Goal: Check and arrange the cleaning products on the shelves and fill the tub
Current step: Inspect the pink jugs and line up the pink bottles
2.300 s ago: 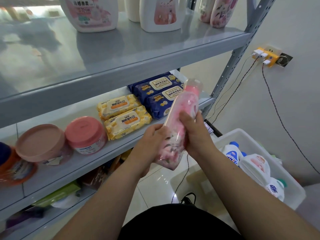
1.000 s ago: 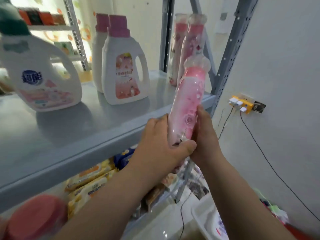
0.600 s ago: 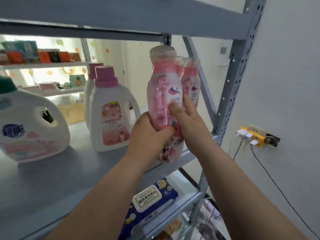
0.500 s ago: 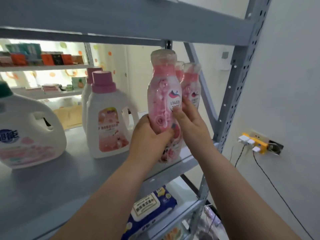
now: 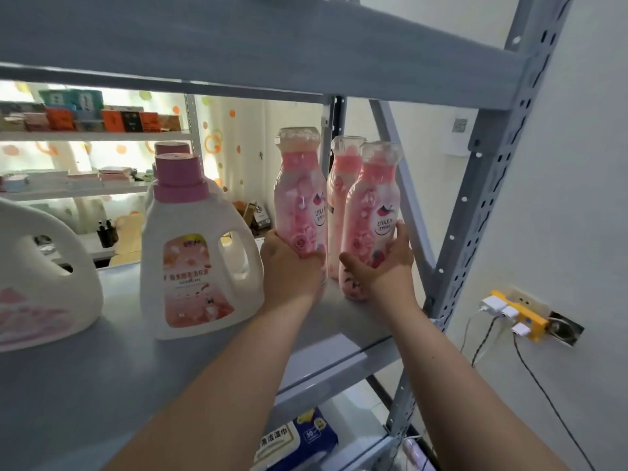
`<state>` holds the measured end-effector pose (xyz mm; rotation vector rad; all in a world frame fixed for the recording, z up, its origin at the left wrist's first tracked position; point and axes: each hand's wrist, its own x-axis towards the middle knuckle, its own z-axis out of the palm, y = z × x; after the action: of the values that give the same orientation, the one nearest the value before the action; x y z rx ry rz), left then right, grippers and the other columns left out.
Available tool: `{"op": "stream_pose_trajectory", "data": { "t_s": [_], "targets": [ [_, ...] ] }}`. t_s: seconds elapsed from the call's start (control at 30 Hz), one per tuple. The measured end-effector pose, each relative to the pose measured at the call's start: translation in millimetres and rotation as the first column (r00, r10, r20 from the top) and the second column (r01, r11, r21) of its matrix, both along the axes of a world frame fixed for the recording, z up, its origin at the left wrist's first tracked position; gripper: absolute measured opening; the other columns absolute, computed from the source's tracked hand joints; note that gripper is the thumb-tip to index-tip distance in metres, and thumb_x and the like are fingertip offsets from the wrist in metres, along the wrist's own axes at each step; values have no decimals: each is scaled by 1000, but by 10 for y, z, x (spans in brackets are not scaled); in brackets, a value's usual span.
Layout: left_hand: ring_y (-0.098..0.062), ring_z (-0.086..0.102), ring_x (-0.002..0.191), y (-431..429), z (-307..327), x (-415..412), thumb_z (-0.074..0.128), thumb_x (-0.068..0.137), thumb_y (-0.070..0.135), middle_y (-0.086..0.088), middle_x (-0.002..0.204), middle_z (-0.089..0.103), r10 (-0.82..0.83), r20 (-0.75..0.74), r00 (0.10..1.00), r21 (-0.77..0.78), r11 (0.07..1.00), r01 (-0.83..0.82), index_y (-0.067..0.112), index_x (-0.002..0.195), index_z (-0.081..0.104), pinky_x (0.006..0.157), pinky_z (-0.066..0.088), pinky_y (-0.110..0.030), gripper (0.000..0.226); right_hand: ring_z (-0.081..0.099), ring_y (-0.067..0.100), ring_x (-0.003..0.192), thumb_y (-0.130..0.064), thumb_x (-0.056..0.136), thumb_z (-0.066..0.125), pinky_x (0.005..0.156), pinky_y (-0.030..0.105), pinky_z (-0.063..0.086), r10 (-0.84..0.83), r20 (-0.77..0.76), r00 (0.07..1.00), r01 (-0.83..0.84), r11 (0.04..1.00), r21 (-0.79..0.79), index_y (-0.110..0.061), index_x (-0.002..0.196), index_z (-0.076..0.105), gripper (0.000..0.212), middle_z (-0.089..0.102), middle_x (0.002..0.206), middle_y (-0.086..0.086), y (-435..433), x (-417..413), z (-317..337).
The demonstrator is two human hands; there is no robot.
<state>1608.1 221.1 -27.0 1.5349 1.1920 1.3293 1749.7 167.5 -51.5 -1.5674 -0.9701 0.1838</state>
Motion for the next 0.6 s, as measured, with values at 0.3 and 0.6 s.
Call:
{"op": "stream_pose_trajectory", "data": {
  "t_s": [0.3,0.6],
  "targets": [
    [-15,41,106,369,-81,256,73,90,20,-2,127,37,41,-10,999,-51,998,-42,8,142,31,89,36,-22,68,56,15,121,-31,66,95,98,34,54,19,10,1000,-19,998,62,-26,148,34,103,54,132,-2,207,174,-70],
    [-27,46,121,753,-125,507,68,90,18,-1,123,45,32,-75,997,-78,996,-37,17,142,33,85,36,-31,63,60,8,118,-43,69,89,91,29,59,-3,26,1000,-1,985,171,-31,146,38,94,57,130,-7,170,173,-177]
  ]
}}
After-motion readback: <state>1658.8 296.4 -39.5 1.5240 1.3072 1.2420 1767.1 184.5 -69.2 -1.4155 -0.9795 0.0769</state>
